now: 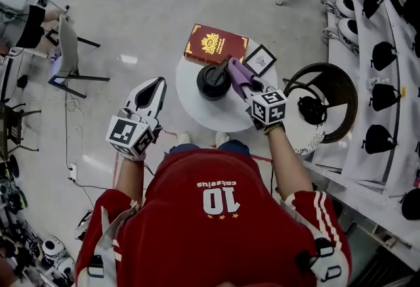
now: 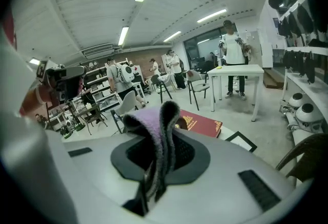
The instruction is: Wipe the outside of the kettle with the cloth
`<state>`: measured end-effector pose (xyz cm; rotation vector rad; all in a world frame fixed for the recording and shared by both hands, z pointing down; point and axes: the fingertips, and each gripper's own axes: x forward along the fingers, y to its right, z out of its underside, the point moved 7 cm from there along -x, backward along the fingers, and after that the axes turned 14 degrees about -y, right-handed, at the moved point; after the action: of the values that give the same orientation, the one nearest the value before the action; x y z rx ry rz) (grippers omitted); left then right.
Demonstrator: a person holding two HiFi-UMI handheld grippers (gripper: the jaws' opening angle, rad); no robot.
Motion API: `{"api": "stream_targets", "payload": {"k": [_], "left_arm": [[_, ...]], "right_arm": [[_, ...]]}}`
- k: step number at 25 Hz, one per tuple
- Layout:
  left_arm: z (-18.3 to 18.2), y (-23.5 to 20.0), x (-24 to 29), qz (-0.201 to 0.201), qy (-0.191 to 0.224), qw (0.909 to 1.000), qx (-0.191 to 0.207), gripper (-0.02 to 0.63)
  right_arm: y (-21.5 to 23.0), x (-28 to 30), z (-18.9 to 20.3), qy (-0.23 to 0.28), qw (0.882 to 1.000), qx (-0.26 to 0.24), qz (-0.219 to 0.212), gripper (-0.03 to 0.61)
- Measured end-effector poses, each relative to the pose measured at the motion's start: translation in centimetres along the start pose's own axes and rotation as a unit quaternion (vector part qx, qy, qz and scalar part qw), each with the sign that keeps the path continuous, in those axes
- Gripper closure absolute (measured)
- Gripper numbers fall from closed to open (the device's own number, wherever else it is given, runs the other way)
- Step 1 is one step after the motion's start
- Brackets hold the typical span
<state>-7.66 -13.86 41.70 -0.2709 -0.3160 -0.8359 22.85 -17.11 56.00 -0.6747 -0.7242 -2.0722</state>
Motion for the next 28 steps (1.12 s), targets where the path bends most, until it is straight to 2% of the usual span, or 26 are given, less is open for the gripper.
{"api": "stream_targets", "payload": {"k": [11,28], "left_arm": [[-0.2,2.0,-0.1,-0.021,-0.003,0.9998,0.004,0.606],[-0.4,1.8,-0.7,0.022,0.007,0.9997,0.011,0.606]], "right_arm": [[0.1,1.7,2.2,-0.034,0.999,-0.010,-0.031,0.529],[-2.7,0.6,3.9,-0.043,0.999,-0.002,-0.014,0.529]]}}
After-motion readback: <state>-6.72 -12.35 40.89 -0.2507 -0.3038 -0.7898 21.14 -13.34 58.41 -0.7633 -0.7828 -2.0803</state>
